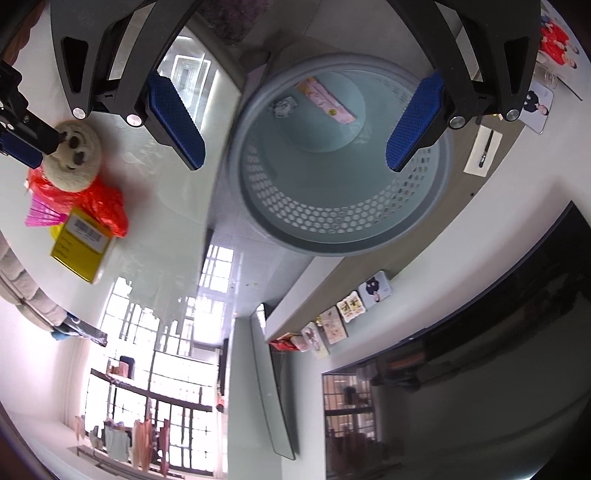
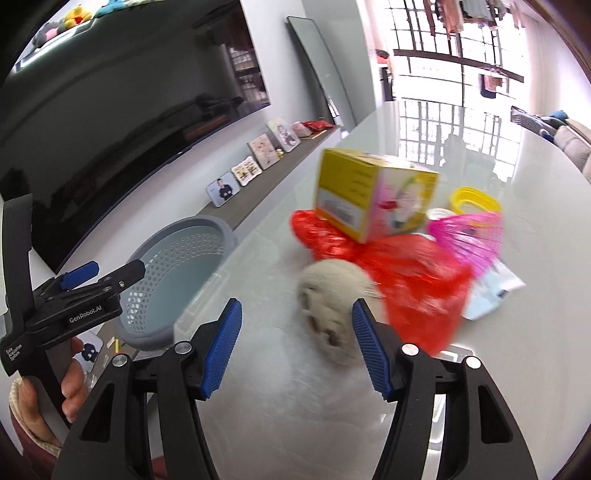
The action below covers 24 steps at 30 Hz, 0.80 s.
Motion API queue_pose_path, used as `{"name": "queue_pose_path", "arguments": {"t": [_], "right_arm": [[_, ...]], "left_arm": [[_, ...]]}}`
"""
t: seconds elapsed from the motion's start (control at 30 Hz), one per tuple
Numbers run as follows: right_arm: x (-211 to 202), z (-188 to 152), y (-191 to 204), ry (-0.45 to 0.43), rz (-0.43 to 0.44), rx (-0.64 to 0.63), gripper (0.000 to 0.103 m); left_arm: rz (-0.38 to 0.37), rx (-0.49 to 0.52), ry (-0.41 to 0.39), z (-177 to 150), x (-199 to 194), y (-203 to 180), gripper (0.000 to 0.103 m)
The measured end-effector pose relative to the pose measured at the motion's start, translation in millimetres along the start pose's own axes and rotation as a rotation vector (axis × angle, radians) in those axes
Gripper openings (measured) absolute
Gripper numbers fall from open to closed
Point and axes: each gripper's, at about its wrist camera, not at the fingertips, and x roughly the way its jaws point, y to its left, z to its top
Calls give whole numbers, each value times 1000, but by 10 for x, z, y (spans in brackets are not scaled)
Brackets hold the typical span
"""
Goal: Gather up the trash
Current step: 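Move both open grippers back toward the remaining items on the table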
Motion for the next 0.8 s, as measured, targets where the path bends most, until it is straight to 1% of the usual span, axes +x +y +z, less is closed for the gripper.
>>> {"name": "queue_pose_path", "arguments": {"t": [0.2, 0.23, 0.4, 0.67, 0.8], "right_arm": [[-262, -112, -364, -26, -53, 57, 62], [-275, -88, -428, -27, -62, 66, 62], [-368, -195, -668, -27, -98, 116, 62], [-503, -321, -985, -37, -122, 168, 62], [-545, -349, -1130, -32, -122, 191, 62]], "left_arm": [[-65, 49, -5, 10, -52, -387, 97], [-79, 58, -5, 7, -60, -453, 97], [-130, 110, 2, -29, -82, -794, 97], [-202, 160, 14, -100, -145, -1252, 97], [-222, 175, 15, -44, -166, -1441, 97]]}}
